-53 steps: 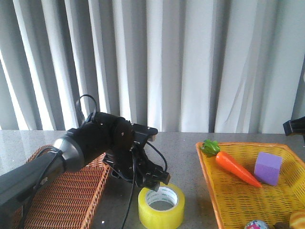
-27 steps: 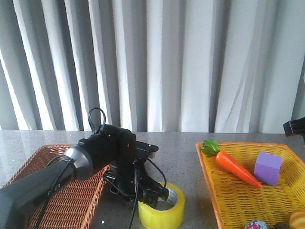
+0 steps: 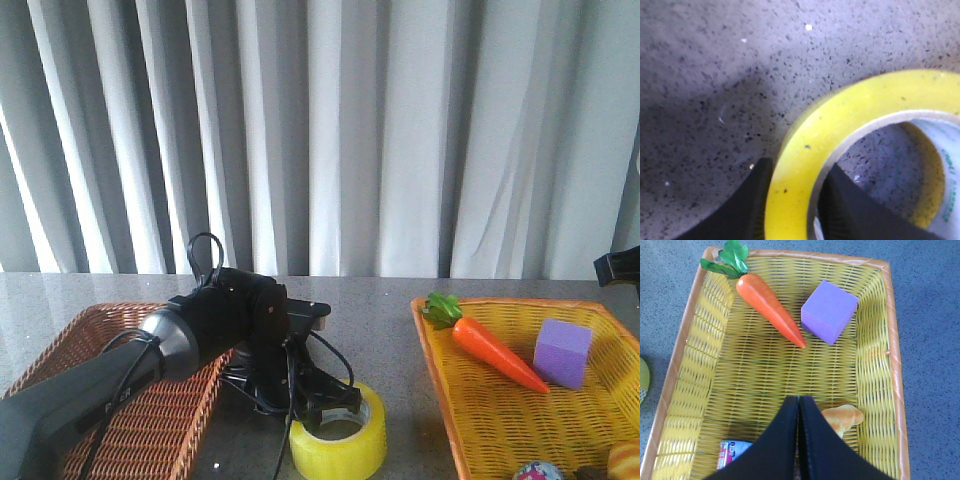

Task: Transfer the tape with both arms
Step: 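Close the left gripper on the tape rim and lift it, then carry the tape roll into the brown basket and lower it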

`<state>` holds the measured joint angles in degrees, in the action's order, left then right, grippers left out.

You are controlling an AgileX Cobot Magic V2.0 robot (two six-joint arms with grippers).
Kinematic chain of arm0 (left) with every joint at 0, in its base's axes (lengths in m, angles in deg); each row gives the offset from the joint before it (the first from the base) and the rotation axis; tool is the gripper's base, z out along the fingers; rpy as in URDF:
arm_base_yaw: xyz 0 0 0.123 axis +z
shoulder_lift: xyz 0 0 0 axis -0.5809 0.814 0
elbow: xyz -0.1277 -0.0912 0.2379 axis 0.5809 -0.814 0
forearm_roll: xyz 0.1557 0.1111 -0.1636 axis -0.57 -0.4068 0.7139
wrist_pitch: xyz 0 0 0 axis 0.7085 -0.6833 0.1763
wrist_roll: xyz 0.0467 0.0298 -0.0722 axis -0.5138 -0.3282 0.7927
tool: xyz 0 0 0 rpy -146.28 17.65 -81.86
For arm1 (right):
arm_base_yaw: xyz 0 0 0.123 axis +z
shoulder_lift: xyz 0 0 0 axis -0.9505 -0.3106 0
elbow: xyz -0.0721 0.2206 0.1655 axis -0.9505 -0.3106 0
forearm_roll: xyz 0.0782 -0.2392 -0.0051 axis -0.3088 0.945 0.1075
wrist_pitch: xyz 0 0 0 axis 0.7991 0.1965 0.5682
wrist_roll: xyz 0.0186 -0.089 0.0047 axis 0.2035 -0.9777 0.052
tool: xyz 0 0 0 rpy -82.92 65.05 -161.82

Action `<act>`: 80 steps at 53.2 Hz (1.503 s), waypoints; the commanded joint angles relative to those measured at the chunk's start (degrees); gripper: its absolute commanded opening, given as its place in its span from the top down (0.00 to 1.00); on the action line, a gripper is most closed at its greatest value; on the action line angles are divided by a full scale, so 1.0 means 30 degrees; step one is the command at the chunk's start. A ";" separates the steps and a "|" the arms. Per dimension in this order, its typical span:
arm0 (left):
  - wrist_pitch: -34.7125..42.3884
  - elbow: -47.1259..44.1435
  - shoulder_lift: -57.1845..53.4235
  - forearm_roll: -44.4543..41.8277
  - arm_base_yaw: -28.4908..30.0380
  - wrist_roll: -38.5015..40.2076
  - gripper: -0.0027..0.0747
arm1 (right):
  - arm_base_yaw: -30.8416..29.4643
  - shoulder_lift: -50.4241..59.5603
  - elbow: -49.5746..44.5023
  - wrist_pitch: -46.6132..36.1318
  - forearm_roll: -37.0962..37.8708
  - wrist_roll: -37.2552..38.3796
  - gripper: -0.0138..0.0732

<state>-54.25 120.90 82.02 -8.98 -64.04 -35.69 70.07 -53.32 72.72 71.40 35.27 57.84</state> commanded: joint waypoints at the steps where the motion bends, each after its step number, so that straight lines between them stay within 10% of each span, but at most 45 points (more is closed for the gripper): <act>1: 0.1118 0.0745 -0.1483 0.0197 -0.0033 0.0217 0.98 | -0.0126 0.0647 0.0463 -0.0977 0.0098 0.0004 0.85; 25: -0.1061 0.5709 -0.3942 -0.4298 0.0021 -0.0586 0.97 | -0.0126 0.0647 0.0463 -0.0975 0.0098 -0.0043 0.85; 42: -0.1854 0.5604 -0.6738 -0.3246 0.3797 -0.0243 0.96 | -0.0126 0.0647 0.0463 -0.0975 0.0098 -0.0043 0.85; 59: -0.0212 0.0437 -0.8683 -0.0107 0.8559 -0.1377 0.96 | -0.0126 0.0647 0.0463 -0.0968 0.0098 -0.0043 0.85; 80: 0.0723 -0.4817 -0.6613 0.0211 0.8914 -0.2862 0.95 | -0.0126 0.0647 0.0463 -0.0821 0.0098 -0.0043 0.85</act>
<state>-54.51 105.36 63.86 -9.42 -37.31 -44.30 70.07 -53.32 72.72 71.53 35.27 57.84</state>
